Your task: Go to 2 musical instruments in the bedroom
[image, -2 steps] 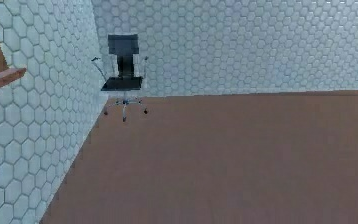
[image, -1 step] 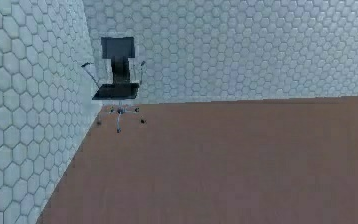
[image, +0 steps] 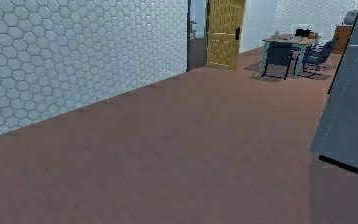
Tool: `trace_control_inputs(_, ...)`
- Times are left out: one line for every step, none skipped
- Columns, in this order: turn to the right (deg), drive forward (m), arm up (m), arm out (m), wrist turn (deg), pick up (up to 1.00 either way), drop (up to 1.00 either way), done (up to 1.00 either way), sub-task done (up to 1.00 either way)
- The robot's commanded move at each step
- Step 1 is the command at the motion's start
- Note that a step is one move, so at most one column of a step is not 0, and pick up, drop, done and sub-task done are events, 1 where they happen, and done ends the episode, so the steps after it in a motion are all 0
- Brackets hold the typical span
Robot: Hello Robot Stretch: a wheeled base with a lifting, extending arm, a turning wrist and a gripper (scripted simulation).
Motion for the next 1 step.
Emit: trace_control_inputs(6.0, 0.0, 0.0, 0.0, 0.0, 0.0, 0.0, 0.0, 0.0)
